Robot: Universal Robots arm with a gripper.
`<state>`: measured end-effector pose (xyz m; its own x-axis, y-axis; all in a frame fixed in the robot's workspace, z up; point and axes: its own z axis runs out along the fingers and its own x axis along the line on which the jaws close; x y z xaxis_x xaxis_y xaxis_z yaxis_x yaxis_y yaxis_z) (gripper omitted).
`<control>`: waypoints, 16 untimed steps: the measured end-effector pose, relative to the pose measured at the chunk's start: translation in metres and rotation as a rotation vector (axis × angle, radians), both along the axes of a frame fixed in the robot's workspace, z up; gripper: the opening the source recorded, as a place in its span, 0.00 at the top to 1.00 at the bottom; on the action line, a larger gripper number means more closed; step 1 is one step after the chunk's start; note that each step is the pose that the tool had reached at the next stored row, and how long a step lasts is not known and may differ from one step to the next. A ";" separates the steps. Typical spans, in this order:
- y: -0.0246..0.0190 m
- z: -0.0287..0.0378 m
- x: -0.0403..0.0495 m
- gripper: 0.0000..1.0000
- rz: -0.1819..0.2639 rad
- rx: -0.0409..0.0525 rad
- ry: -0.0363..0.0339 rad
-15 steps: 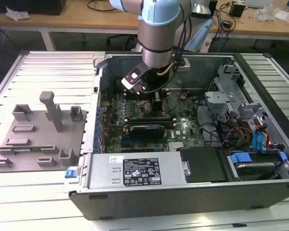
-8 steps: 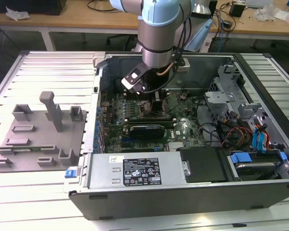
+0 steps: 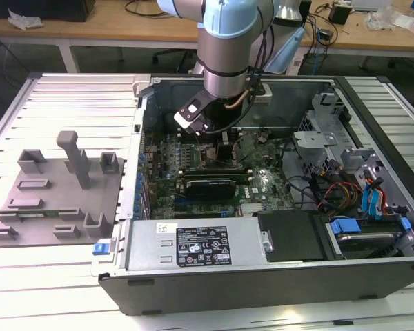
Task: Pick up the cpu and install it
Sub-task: 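Place the cpu into insertion slot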
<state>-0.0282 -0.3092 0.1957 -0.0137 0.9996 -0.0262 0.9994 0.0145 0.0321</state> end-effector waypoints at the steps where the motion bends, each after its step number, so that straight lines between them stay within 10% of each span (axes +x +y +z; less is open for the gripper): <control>1: 0.0000 0.0001 0.0000 0.38 0.000 -0.0003 0.0001; 16: -0.0001 0.0002 0.0029 0.38 0.000 -0.0005 0.0003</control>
